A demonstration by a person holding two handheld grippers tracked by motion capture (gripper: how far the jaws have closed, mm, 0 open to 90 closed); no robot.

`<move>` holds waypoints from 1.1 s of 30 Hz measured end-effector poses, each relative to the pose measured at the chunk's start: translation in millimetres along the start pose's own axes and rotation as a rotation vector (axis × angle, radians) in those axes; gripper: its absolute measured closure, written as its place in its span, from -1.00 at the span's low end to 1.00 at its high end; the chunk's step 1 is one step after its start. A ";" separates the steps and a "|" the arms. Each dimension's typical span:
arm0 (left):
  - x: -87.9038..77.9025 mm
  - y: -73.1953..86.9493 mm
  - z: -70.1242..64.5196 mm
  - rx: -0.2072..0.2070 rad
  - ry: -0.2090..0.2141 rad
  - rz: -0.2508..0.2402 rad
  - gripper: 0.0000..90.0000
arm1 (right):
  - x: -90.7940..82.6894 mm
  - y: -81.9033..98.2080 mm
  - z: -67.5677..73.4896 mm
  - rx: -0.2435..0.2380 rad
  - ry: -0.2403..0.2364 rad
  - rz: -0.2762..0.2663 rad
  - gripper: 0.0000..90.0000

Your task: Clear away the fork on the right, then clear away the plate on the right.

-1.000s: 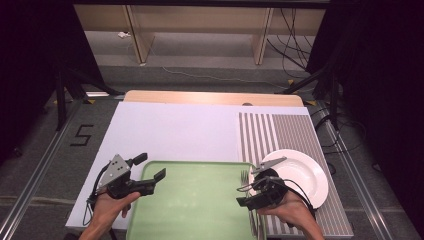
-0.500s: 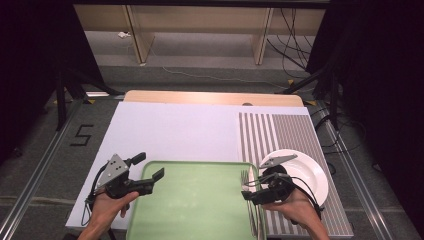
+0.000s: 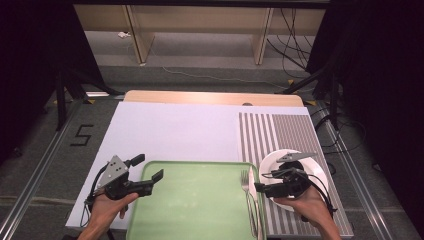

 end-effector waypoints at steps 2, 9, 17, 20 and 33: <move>0.3 0.2 -0.1 -0.002 0.003 -0.001 -0.65 | -3.3 0.5 -4.9 0.016 0.009 -0.012 -0.58; 1.8 1.3 1.2 -0.008 0.003 -0.001 -0.65 | -14.9 1.8 -21.2 0.070 0.036 -0.054 -0.58; 1.0 1.2 1.6 -0.007 -0.001 -0.002 -0.65 | -22.7 4.3 -41.2 0.105 0.070 -0.079 -0.58; 1.4 1.1 1.9 -0.007 -0.003 -0.001 -0.65 | -25.4 6.3 -45.4 0.138 0.076 -0.093 -0.58; -0.9 -0.5 0.4 0.007 -0.001 -0.014 -0.65 | -53.7 18.3 -76.8 0.249 0.145 -0.179 -0.57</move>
Point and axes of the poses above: each handheld gripper's, and its own axes: x roughly forward along the jaws, y roughly out of its underside, z roughly to its left, the point moved 2 cm from there along x, roughly forward along the jaws, and after that the axes turned 14 degrees about x, right-handed, at the moved point
